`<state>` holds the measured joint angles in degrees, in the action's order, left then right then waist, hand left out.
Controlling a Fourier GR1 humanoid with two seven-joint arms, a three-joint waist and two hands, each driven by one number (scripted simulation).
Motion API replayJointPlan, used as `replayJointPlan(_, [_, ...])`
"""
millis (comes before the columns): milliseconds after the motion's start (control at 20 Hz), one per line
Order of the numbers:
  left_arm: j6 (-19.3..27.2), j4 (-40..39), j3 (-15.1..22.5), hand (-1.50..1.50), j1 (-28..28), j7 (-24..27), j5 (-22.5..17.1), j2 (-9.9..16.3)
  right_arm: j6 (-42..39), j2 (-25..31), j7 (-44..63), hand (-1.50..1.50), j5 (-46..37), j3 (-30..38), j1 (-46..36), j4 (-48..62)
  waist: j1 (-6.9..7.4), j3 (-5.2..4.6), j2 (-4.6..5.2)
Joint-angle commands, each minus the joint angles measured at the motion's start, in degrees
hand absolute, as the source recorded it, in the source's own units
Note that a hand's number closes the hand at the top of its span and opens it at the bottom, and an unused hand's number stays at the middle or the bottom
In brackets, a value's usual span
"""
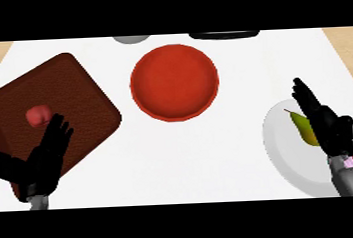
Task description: Pick the pear from the plate and place it in the bowl
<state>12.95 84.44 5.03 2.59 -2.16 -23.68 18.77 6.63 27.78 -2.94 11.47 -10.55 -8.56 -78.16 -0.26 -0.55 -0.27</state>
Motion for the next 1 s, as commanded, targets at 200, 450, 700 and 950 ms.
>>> replayJointPlan(200, [-6.01, 5.67, 8.12, 0.0, -6.74, -0.04, 3.2, -1.78, -13.74, 14.37, 0.68, 1.5, 5.0, 9.2, -3.27, 1.05, -0.58, 0.57, 0.26])
replayJointPlan(450, [-7.55, 6.62, 10.73, 0.0, -8.63, -3.01, 2.54, -3.44, 5.63, 11.55, 1.91, -1.5, -4.76, 12.46, 2.73, 5.3, -0.78, 0.57, 0.15])
replayJointPlan(700, [-8.52, 3.5, 11.1, 0.0, -11.22, -4.0, 2.92, -5.82, -7.64, 14.88, -4.45, -1.5, -6.76, 6.85, 3.99, -2.91, -0.23, 0.53, 0.24])
replayJointPlan(950, [-9.59, 2.78, 10.83, 0.0, -10.17, -1.86, 3.15, -5.43, -8.43, 26.62, 12.21, -1.5, -18.57, 1.52, 0.88, -9.08, 0.46, 0.24, 0.26])
